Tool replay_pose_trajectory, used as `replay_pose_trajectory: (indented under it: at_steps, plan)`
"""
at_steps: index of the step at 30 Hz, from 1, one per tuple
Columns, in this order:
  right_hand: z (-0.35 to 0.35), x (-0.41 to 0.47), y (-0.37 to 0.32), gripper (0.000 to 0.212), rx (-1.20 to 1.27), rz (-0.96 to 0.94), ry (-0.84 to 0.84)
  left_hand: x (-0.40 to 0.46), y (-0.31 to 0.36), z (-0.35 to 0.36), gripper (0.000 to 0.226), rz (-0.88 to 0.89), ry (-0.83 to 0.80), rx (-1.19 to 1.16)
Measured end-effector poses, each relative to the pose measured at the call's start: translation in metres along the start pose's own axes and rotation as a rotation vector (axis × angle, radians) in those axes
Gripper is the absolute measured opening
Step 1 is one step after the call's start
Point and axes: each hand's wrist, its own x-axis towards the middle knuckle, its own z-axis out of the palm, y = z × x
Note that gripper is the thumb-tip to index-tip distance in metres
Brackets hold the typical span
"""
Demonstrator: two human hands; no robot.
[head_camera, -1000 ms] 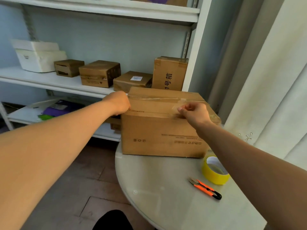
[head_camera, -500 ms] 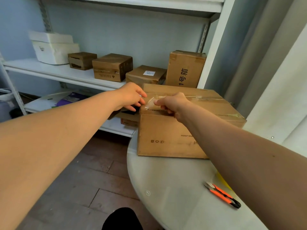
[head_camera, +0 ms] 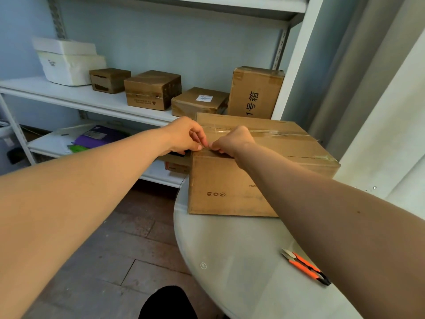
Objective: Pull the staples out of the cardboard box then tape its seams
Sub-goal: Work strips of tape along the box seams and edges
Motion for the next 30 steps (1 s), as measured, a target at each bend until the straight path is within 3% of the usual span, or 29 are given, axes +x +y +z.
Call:
replay_pose_trajectory:
  at_steps: [8, 13, 16, 22, 24, 27, 30]
  plan:
    - [-0.005, 0.001, -0.001, 0.049, -0.232, -0.143, -0.021, 0.004, 0.012, -0.006, 0.019, -0.008, -0.101, 0.169]
    - [-0.021, 0.0, 0.001, 0.039, -0.553, -0.222, 0.057, 0.004, 0.013, -0.01, 0.02, -0.07, -0.142, 0.125]
    - [-0.035, 0.004, 0.01, 0.038, -0.576, -0.173, 0.043, 0.002, 0.009, -0.01, 0.021, -0.101, -0.167, 0.069]
    - [-0.029, -0.002, 0.016, 0.074, -0.608, -0.135, 0.084, 0.0, 0.013, -0.006, 0.037, -0.206, -0.22, -0.068]
    - [-0.027, -0.001, 0.016, 0.067, -0.638, -0.128, 0.086, -0.001, 0.016, -0.004, 0.047, -0.223, -0.251, -0.063]
    - [-0.032, 0.005, 0.019, 0.046, -0.48, -0.113, 0.038, 0.0, 0.019, -0.002, 0.052, -0.223, -0.259, -0.011]
    - [-0.046, 0.002, 0.029, 0.033, -0.438, -0.156, 0.121, 0.001, 0.018, 0.001, 0.055, -0.215, -0.221, 0.115]
